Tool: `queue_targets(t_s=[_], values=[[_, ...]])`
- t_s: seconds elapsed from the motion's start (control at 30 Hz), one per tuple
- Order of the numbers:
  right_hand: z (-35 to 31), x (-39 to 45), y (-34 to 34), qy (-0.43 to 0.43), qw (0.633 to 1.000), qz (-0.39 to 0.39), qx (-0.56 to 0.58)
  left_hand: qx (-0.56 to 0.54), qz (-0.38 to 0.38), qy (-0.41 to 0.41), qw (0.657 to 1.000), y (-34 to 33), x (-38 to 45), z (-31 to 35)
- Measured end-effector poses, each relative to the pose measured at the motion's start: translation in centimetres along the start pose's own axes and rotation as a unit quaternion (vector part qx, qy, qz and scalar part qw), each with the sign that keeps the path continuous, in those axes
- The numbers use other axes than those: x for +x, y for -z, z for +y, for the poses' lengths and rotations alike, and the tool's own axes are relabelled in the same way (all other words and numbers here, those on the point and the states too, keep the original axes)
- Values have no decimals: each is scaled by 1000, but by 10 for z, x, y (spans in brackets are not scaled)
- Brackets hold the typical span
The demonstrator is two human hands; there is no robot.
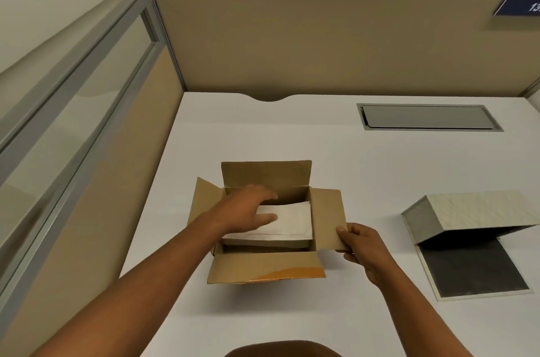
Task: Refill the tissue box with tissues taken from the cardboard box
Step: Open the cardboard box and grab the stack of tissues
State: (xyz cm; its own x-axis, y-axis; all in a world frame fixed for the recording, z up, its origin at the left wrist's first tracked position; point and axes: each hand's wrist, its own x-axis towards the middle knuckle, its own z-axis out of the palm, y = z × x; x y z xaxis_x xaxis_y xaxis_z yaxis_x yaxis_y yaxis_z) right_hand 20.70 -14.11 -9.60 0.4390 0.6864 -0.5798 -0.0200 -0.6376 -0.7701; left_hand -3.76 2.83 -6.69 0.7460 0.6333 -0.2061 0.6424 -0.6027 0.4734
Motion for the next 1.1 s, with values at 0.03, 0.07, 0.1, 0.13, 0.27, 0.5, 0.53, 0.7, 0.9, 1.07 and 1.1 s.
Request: queue_targets(t_s=[0.03,0.07,0.1,0.13,0.27,0.5,0.53,0.7,0.9,1.07,1.1], values=[[0,0,0,8,1000,1,-17,-35,-25,24,999,-3,11,1],[0,0,-1,18,999,3,-35,-72,-48,48,995,-6,21,1],[0,1,-1,28,998,7,-51,-101,-76,70,989,-9,30,-1],[0,1,-1,36,997,12,-64,-111,-108,86,984,-13,37,-3],[2,1,-1,49,995,24,-88,-54,-207,118,970,-31,51,-16],[0,5,3,56,993,29,-101,-28,-262,130,956,-33,72,-23],[0,5,4,56,993,30,-99,-25,-264,131,955,-33,74,-24],[1,4,4,52,994,31,-94,9,-304,121,945,-43,81,-23],[1,3,5,44,995,30,-84,15,-333,110,936,-43,86,-21],[0,1,6,44,995,27,-83,11,-321,93,942,-44,82,-22],[-1,1,7,43,995,26,-82,4,-314,90,945,-43,81,-22]])
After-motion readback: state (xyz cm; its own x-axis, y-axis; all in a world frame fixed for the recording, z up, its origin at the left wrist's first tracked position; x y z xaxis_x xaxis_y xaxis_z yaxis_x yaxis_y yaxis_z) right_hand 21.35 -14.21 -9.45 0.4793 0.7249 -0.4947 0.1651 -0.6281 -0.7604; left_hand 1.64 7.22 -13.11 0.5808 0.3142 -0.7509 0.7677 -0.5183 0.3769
